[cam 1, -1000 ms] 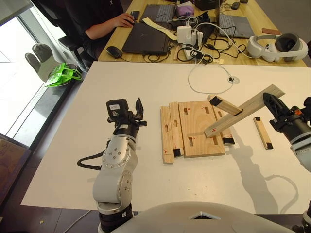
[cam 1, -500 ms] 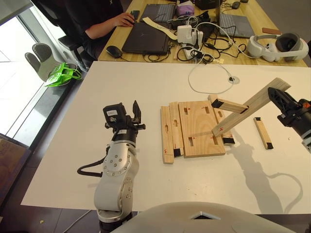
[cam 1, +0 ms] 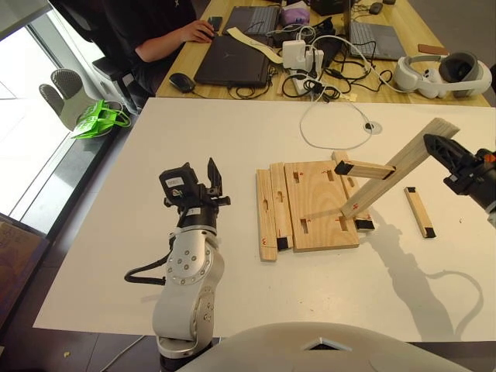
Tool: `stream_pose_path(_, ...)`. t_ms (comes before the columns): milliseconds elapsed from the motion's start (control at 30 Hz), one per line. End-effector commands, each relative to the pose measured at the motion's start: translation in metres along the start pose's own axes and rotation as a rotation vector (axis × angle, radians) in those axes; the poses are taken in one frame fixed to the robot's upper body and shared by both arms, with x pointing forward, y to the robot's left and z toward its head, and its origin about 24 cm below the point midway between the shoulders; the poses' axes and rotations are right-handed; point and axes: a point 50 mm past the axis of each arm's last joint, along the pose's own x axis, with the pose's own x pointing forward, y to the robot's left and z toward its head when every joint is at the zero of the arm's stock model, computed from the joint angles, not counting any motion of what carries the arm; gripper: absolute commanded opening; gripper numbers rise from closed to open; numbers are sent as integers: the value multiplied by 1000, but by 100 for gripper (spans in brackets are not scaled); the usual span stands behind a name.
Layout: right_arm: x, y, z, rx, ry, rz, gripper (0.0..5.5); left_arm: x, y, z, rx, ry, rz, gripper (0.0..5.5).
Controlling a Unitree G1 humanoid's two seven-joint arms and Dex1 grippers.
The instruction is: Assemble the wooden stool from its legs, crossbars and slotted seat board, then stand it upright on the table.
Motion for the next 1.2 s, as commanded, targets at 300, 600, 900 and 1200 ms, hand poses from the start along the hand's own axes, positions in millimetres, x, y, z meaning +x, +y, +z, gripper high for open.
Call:
stream_pose_path(300, 1, 6, 0, 47, 199, 69, 99, -1, -13, -5, -82, 3, 36, 230)
stream_pose_path(600, 3, -6, 1, 0, 214, 16, 99, -3, -16, -7, -93, -2, 44, 230)
stream_pose_path(900, 8, -10, -5, -1, 162, -23, 99, -3, -16, -7, -89, 1, 34, 230)
stream_pose_path(1200, 25, 6, -34, 0, 55, -35, 99, 4, -20, -4, -70, -2, -25, 230)
